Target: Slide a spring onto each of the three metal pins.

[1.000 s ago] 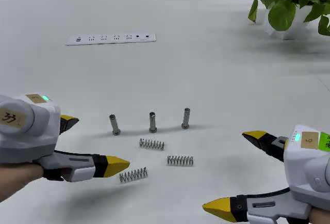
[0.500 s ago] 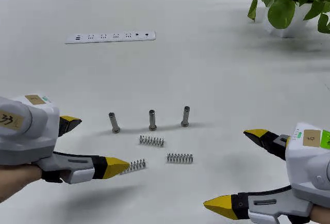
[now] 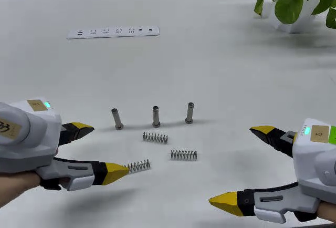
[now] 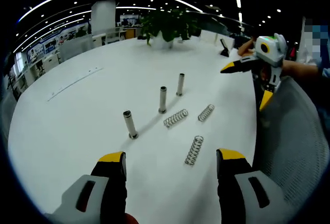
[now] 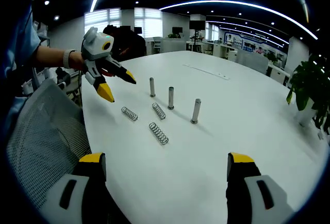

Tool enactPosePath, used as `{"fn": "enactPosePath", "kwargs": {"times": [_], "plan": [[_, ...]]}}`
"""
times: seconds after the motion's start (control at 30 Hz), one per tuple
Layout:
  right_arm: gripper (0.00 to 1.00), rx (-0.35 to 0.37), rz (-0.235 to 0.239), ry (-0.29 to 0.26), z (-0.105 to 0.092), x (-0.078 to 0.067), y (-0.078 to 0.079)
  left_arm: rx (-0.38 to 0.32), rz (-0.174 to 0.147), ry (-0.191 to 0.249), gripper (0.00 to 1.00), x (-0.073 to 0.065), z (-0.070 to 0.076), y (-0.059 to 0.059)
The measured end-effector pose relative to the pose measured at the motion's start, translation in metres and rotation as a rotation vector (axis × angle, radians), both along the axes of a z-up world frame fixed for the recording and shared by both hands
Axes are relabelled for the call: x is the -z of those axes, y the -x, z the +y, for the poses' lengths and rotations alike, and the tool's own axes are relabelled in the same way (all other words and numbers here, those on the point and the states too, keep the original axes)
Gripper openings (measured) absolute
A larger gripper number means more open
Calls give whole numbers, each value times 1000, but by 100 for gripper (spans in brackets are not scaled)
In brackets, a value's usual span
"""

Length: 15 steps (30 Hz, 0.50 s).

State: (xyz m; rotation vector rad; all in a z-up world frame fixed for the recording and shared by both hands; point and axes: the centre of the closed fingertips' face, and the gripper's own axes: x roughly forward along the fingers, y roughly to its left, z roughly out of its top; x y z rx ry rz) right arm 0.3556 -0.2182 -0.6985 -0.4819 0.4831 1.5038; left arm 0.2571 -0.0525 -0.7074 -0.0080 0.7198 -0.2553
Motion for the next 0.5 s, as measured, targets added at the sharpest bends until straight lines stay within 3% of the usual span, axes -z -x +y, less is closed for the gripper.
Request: {"fn": "enactPosePath", "kwargs": {"times": [0.27, 0.5], "plan": [[99, -3, 0, 5, -1, 1, 0, 68, 33, -38, 57, 7, -14, 5], [99, -5, 0, 3, -1, 0, 1, 122, 82, -71, 48, 16, -23, 7]]}}
